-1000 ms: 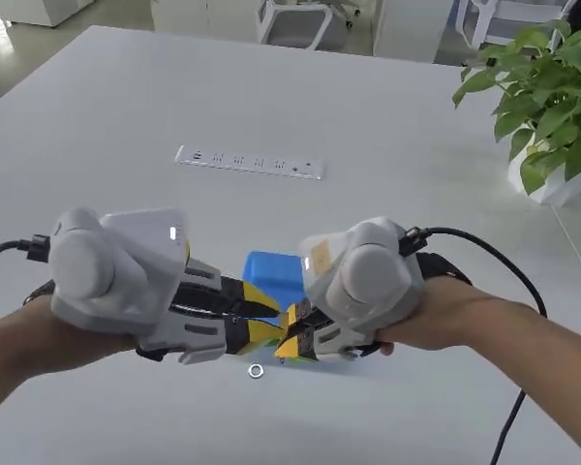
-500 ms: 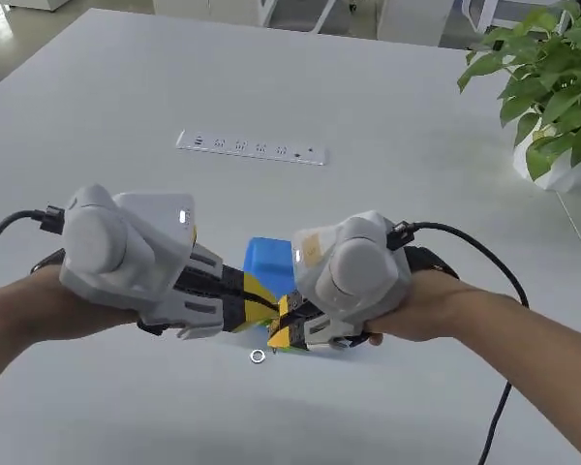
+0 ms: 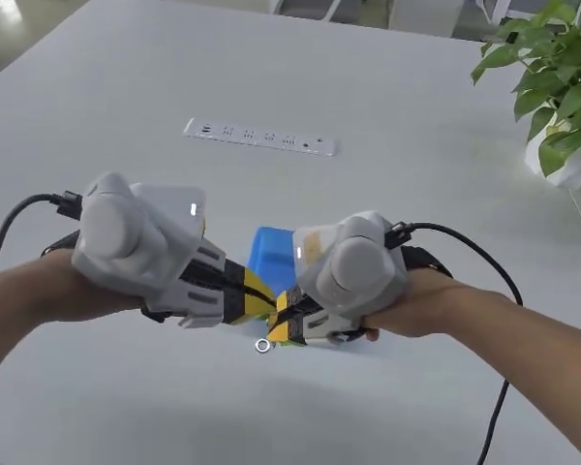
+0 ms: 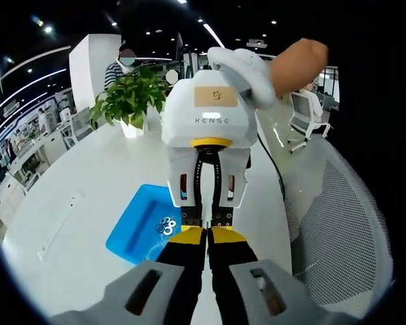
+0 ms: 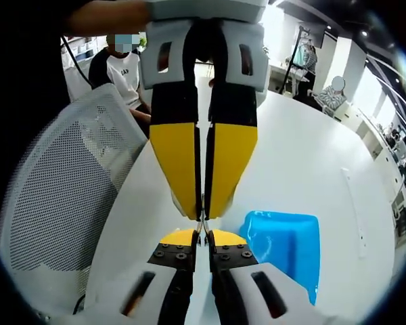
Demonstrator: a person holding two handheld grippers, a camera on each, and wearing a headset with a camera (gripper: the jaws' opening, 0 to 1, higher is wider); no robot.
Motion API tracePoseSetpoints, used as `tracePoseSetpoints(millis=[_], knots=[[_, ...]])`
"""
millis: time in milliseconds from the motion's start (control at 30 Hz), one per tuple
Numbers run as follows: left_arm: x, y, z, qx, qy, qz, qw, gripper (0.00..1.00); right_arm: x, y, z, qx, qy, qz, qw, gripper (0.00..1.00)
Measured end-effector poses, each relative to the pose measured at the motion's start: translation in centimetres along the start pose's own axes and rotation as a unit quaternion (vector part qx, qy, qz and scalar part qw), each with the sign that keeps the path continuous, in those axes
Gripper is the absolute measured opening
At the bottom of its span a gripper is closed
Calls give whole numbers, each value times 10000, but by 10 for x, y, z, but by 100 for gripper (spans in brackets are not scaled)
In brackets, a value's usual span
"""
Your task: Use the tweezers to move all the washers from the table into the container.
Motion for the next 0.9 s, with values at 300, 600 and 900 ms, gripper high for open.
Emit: tracePoseSetpoints(millis=[300, 600, 900], knots=[[10, 0, 1, 21, 132, -9, 9999, 5, -1, -1, 11, -76, -9, -31, 10000, 8], [16, -4, 3, 39, 217, -26, 9998, 5, 4, -2, 20, -76, -36, -9, 10000, 8], [18, -4, 4, 32, 263, -40, 9996, 5, 5, -7, 23, -64, -24, -38, 10000, 8]])
Point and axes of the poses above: the centre of the closed fingertips' face, and the gripper's own axes: z roughly forward along the fingers, y roughly to its left, x roughly out of its underside, the point moved 5 cm from there along -z, roughly backward along the fingers, and after that the axes turned 10 degrees about -x, right-handed, at the moved point
